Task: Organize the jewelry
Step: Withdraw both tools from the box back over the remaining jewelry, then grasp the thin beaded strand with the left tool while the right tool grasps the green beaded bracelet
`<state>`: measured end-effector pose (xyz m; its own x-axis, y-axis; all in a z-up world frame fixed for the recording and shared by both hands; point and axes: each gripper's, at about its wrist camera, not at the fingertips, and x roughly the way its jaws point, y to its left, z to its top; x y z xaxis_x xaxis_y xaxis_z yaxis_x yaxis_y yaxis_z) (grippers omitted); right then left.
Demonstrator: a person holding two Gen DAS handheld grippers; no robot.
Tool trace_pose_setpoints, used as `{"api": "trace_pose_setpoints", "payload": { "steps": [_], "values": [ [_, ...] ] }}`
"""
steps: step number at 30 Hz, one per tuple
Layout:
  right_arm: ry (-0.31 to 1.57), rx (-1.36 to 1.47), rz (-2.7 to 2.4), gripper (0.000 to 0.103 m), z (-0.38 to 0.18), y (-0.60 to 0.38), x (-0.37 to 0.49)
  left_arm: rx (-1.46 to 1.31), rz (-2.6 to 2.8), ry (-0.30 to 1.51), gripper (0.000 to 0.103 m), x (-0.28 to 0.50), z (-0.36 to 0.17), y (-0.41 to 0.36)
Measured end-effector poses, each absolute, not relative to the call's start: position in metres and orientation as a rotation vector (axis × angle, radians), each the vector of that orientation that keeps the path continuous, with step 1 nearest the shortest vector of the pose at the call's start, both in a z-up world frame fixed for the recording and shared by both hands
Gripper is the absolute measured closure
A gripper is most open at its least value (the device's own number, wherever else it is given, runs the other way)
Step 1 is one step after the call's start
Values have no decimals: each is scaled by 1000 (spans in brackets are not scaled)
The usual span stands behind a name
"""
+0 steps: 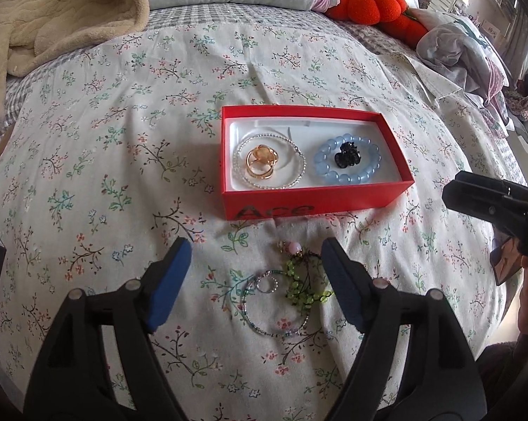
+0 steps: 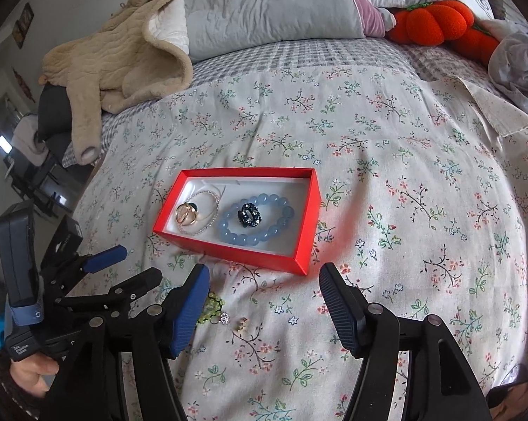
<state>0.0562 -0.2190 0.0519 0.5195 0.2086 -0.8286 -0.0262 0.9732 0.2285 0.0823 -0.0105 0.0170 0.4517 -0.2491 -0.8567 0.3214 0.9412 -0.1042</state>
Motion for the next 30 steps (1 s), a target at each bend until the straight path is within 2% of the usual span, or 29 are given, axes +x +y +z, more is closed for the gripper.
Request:
{"api": "trace_pose_setpoints", "payload": {
  "steps": [8,22,24,26,30],
  "values": [
    [1054,166,130,28,39,-212,45,99,-304,1102,21,72,-1,-1],
    [1210,93,81,27,-15,-198,33,74,-288,1221,21,68,-41,14],
    [1209,84,80,27,-16,-197,32,35,-308,1234,23,71,-44,15],
    [1209,90,82,27,-16,-197,33,23,-324,1234,33,71,-44,13],
    [1211,100,75,27,-17,-200,37,53,-332,1238,42,72,-45,4]
  ]
}}
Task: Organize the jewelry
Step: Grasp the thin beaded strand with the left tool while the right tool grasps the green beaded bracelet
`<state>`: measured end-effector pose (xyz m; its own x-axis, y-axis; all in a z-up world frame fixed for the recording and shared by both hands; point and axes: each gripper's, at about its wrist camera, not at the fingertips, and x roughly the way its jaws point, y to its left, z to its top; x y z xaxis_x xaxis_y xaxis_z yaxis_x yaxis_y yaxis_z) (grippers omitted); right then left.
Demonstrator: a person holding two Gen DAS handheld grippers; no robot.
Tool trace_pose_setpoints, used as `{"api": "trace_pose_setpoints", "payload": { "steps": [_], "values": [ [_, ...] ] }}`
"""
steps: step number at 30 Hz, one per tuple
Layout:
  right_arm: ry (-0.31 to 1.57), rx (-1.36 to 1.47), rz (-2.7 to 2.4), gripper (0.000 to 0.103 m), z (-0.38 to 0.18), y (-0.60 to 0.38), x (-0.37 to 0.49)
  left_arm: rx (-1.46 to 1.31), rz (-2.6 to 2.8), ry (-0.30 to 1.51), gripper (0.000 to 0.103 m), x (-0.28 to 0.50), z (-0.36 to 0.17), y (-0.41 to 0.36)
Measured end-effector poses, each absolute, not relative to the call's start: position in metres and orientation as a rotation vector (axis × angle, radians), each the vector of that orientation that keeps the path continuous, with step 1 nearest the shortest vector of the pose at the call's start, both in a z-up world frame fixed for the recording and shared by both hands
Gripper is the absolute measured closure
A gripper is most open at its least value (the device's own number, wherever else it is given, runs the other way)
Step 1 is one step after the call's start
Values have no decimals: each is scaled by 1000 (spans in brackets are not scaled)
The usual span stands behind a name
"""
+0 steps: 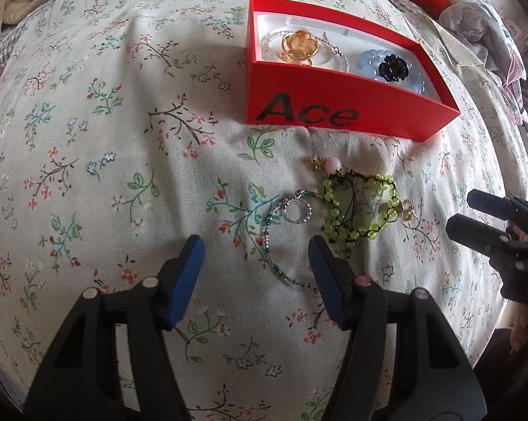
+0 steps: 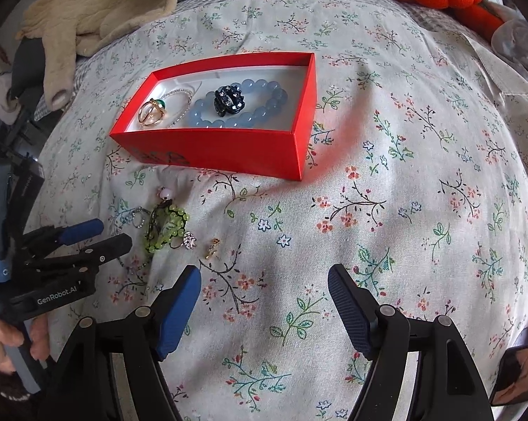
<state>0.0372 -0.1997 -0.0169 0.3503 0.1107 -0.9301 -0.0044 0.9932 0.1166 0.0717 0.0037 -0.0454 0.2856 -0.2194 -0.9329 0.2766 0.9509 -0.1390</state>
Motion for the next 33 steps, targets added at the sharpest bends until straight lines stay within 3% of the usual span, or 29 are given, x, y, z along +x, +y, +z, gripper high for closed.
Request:
{"api": "trace_pose_setpoints", "payload": {
  "steps": [6,8,28,33],
  "values": [
    [1210,106,56,27,-16,-204,43,161,-291,1210,76,71,-46,-9],
    [1202,113,50,27,-14,-204,45,177,-290,1201,98,70,-45,-11],
    [1167,181,97,28,-8,-183,66,-13,-414,1075,100,57,19,16],
    [1190,168,127,42,-18,-164,75,-26,-402,1083,100,57,18,22]
  ]
}}
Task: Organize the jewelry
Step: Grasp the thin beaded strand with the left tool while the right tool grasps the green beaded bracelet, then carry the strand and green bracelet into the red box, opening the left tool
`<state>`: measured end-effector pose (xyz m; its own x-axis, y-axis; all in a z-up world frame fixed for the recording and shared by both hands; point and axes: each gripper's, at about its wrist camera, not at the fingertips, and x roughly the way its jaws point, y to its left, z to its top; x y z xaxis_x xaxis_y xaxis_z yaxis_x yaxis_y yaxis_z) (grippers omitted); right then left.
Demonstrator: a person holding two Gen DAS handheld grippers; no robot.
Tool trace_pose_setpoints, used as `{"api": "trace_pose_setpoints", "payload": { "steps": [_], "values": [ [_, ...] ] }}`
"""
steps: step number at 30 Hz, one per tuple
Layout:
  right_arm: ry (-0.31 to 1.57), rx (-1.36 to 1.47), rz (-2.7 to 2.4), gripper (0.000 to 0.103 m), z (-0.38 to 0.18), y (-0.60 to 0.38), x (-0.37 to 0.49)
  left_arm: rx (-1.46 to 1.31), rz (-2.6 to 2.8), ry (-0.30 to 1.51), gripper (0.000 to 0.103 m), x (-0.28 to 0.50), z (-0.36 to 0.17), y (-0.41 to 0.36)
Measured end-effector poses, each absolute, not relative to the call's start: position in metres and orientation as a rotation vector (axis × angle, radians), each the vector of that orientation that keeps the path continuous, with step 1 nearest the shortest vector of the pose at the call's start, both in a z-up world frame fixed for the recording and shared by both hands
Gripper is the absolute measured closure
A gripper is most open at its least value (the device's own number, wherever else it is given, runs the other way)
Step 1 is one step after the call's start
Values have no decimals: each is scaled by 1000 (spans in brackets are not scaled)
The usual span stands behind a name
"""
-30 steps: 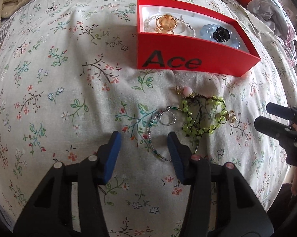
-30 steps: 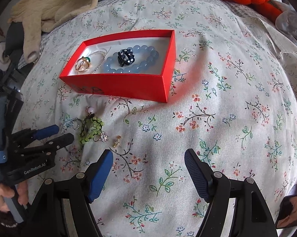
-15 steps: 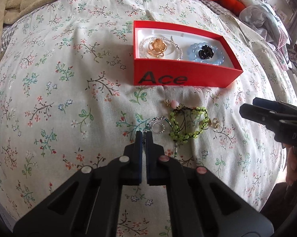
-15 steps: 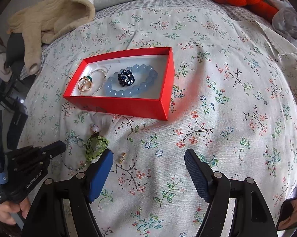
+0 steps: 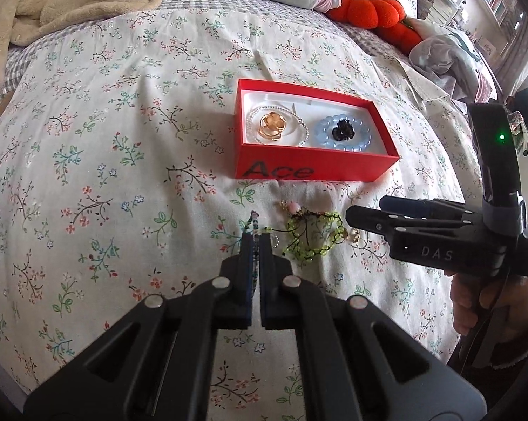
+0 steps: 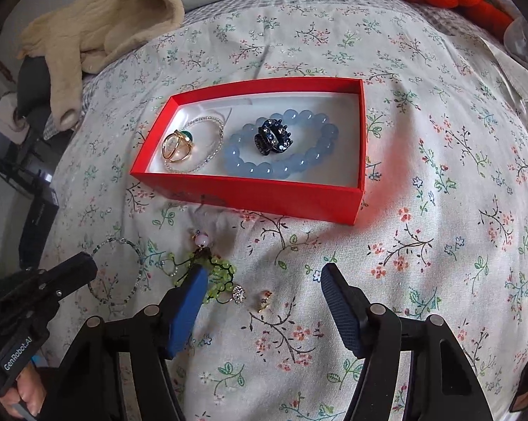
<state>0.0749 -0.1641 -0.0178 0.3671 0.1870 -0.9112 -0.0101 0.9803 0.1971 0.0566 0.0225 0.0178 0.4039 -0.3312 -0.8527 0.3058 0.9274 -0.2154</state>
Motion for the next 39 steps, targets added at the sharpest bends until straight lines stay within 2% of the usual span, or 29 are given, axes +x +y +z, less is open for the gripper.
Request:
{"api": "trace_pose_setpoints", "payload": {
  "steps": [4,6,9,12,39],
  "values": [
    [1219,141,137,56,-30,-150,82,-30,-393,1089,100,56,16,26],
    [1235,122,140,70,-38,-143,85,-28,-389,1095,100,57,13,27],
    [1227,70,139,83,-44,-134,88,-21,-377,1111,100,60,8,28],
    [1213,66,158,92,-39,-133,89,-19,-371,1122,100,62,4,28],
    [1006,262,177,93,51,-191,64,-107,-394,1029,100,76,38,12]
  ]
}}
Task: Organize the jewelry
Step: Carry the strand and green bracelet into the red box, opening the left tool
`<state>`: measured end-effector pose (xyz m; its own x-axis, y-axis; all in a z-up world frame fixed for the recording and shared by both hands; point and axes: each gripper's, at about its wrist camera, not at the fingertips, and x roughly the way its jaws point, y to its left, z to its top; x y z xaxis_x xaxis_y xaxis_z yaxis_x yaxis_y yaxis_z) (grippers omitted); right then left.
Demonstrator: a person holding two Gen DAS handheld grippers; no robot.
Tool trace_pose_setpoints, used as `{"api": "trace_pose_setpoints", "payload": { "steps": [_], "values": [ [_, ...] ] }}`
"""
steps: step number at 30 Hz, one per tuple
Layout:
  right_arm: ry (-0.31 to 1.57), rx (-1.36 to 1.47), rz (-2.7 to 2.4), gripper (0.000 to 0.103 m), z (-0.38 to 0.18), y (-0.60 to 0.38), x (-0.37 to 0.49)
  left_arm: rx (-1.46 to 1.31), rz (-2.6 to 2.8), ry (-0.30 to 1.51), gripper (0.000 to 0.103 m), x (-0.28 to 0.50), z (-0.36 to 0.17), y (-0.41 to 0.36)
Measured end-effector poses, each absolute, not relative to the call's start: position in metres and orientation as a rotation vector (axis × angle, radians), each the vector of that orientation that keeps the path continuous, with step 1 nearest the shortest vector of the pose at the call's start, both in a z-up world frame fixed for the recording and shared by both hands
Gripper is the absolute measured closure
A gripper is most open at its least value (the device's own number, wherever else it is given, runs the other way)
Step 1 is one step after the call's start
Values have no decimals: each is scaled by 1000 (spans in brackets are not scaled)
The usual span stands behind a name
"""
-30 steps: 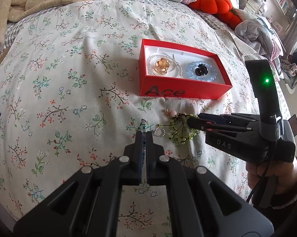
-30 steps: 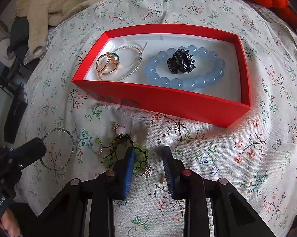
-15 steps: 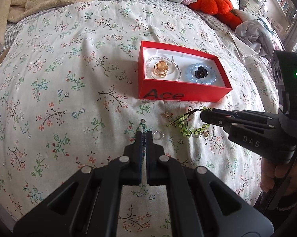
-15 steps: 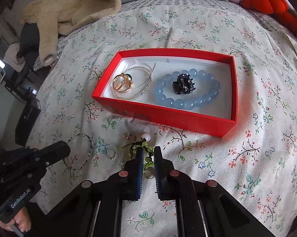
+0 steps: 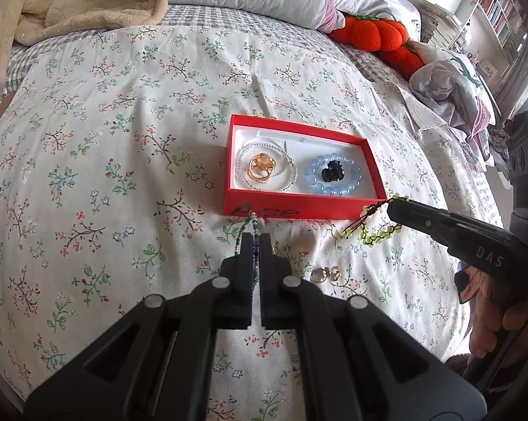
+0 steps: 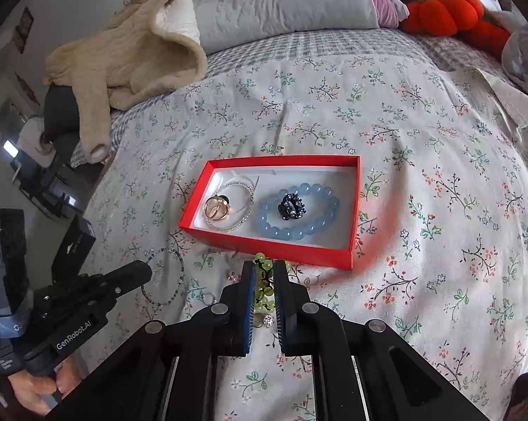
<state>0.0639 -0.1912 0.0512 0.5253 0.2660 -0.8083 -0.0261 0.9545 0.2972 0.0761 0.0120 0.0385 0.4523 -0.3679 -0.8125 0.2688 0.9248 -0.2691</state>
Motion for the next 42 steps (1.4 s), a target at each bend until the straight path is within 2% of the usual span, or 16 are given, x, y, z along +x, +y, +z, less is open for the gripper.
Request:
{"api": "trace_pose_setpoints", "payload": {
  "steps": [11,23,34,36,38,42],
  "values": [
    [911,348,157,93,85,-225,68,-192,-462,931,100,102,63,-14],
    [909,379,136,93,75,-230,95,-394,-504,999,100,146,26,-35],
    [932,385,189,93,62,-207,121,-192,-369,998,100,161,13,-34],
    [939,387,197,93,59,-202,123,-179,-357,990,96,159,16,-33],
    [942,383,203,93,58,-197,126,-177,-359,979,81,156,21,-31],
    [952,369,221,93,52,-187,130,-154,-351,967,77,151,30,-23]
  ]
}}
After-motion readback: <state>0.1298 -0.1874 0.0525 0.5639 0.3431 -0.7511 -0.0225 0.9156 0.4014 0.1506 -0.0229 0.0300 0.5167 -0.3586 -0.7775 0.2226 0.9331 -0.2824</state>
